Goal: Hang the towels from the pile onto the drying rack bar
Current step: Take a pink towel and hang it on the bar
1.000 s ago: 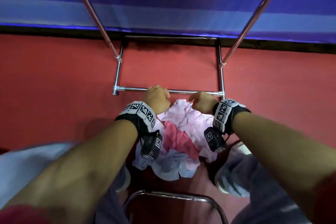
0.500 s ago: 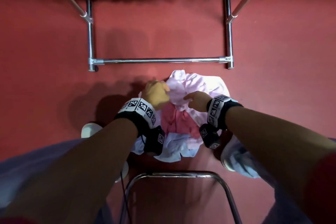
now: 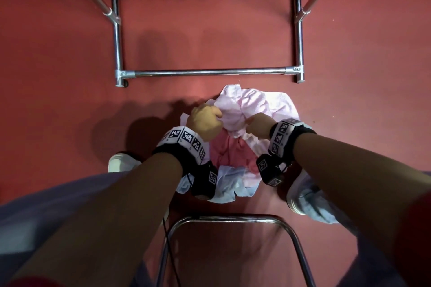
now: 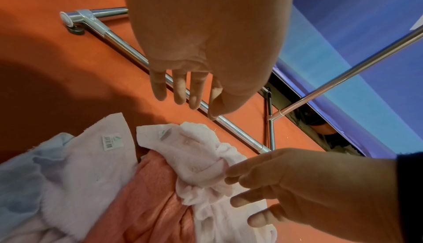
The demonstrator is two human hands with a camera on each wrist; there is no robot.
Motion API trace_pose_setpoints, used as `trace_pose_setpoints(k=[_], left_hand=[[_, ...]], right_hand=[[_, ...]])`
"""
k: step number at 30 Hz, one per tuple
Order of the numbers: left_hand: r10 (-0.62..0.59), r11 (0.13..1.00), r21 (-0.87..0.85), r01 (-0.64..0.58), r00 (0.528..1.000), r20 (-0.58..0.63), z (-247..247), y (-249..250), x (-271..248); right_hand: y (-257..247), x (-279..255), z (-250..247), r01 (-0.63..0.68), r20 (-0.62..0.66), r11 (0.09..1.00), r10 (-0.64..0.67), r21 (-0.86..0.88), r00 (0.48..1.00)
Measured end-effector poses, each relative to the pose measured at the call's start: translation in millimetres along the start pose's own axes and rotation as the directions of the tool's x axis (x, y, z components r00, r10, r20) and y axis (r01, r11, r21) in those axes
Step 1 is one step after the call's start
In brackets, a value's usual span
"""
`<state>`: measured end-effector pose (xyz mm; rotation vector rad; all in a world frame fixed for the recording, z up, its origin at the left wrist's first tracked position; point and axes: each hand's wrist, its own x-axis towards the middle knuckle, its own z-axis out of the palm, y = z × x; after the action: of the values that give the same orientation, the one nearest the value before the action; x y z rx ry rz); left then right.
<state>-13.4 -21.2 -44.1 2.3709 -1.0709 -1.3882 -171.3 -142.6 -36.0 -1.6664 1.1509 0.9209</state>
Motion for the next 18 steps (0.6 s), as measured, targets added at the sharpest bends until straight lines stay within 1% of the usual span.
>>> trace_pose_setpoints(k=[2, 4, 5, 7, 9, 10, 12, 16, 18], left_hand=[[0.01, 1.0, -0.016, -0.01, 1.0, -0.004, -11, 18, -14], [0.011, 1.0, 0.004, -0.011, 1.0, -0.003, -20, 35, -27], [0.005, 1.0, -0.001, -0.005, 1.0, -0.016, -22, 41, -31], [0.003, 0.999, -0.037, -0.004, 0.999, -0.05, -24, 48, -36], [0.012, 0.998, -0.062, -0.016, 0.998, -0.064, -27, 57, -44], [0.013, 0.997, -0.08, -0.019, 0.997, -0.075, -29, 61, -47], [-0.001, 0.993, -0.121, -0.012, 0.994, -0.108, -37, 70, -54], [0.052, 0.974, -0.208, -0.094, 0.979, -0.199, -59, 93, -77], [0.102, 0.979, -0.15, -0.137, 0.97, -0.223, -74, 105, -94]], right_hand=[[-1, -5, -5, 0.018, -0.053, 0.982, -0.008, 0.19, 0.999], [-6, -17, -11, 0.088, -0.135, 0.908, -0.035, 0.41, 0.99], [-10, -25, -16, 0.11, -0.144, 0.862, -0.043, 0.495, 0.989], [-19, -41, -28, 0.134, -0.11, 0.76, -0.082, 0.636, 0.99], [-27, -56, -40, 0.147, -0.059, 0.639, -0.158, 0.755, 0.986], [-31, -64, -46, 0.164, -0.047, 0.602, -0.204, 0.781, 0.978], [-37, -80, -59, 0.217, -0.05, 0.573, -0.293, 0.79, 0.955], [-47, -126, -79, 0.277, -0.018, 0.542, -0.434, 0.793, 0.901], [-50, -149, -85, 0.319, -0.023, 0.531, -0.489, 0.785, 0.872]])
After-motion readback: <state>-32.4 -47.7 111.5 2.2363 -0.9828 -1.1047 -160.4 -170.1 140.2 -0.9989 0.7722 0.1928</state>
